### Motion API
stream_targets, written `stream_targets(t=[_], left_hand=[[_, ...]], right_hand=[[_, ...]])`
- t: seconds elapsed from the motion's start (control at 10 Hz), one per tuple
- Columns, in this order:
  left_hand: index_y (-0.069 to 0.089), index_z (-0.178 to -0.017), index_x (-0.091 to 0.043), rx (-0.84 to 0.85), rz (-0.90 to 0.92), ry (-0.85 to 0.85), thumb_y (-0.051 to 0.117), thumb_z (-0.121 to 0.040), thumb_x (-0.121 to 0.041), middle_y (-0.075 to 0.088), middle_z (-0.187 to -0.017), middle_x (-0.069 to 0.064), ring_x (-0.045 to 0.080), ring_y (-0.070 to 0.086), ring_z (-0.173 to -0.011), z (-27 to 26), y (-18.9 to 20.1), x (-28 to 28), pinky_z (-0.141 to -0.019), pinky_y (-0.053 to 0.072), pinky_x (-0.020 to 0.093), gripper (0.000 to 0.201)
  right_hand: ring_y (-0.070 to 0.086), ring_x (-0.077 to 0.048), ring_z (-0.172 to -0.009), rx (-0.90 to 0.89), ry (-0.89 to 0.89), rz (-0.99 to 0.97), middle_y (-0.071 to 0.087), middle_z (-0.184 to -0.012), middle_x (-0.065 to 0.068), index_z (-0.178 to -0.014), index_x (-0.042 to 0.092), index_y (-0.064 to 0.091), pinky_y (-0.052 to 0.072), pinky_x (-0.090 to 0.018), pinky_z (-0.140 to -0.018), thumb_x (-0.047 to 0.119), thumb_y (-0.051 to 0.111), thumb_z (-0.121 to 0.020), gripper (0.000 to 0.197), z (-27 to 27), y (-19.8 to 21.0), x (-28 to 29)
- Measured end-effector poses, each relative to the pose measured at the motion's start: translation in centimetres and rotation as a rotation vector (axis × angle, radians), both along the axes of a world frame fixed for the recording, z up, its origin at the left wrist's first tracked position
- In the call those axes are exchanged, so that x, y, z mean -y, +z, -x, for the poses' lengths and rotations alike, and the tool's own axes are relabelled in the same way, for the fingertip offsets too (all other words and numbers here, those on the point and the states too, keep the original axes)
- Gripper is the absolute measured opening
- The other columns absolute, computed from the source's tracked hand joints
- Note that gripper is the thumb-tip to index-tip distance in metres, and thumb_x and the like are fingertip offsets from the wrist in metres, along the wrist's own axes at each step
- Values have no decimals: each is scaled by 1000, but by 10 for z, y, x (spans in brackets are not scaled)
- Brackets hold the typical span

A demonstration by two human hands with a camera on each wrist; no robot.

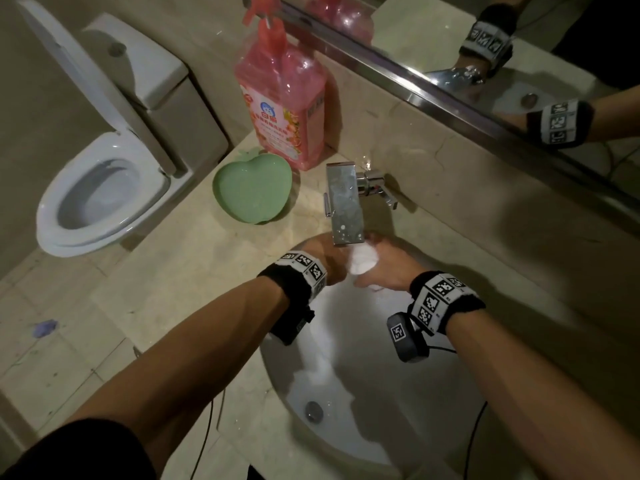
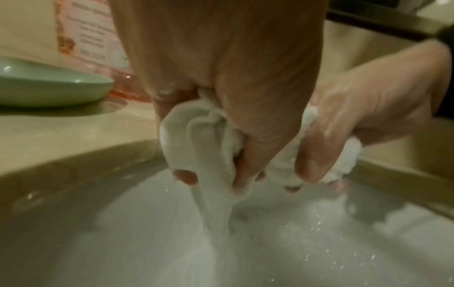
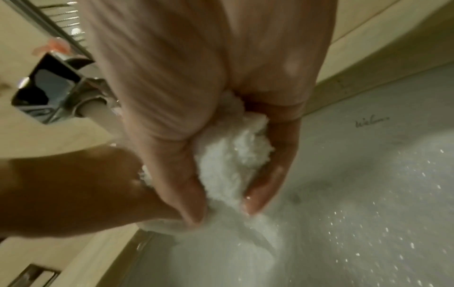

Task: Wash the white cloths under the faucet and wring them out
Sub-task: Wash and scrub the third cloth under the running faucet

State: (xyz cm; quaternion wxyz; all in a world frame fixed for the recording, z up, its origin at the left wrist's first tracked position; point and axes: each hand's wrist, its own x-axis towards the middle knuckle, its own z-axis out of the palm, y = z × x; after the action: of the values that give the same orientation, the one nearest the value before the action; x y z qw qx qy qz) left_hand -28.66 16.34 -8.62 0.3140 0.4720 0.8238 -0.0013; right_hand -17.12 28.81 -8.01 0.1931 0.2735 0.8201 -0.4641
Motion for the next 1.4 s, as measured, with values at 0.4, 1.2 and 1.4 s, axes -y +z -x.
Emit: stream_targets(t=[0.4, 1.2, 1.4], left_hand=[[53, -137, -15, -124, 70, -28, 56, -94, -33, 53, -141, 9, 29, 47, -131, -16, -22, -10, -110, 33, 41, 47], [58, -132, -9, 201, -262, 200, 62, -91, -32, 48, -140, 18, 33, 51, -122, 13, 0, 53, -104, 37, 28, 47], [59, -128, -25, 479, -345, 359, 47, -98, -28, 64, -126, 4, 22, 63, -110, 3, 0, 61, -98, 48, 31, 33]], right_hand=[[54, -8, -55, 192, 248, -475, 55, -59, 11, -59, 27, 60, 40, -22, -52, 29, 78, -83, 30, 19, -26, 22], [66, -13, -96, -267, -392, 47, 68, -108, 4, -114, 24, 50, 50, -23, -78, 20, 93, -67, 64, 2, -14, 34], [71, -25, -99, -253, -464, 188, 75, -104, -1, -120, 19, 65, 59, -45, -90, 3, 76, -80, 44, -6, -17, 42]])
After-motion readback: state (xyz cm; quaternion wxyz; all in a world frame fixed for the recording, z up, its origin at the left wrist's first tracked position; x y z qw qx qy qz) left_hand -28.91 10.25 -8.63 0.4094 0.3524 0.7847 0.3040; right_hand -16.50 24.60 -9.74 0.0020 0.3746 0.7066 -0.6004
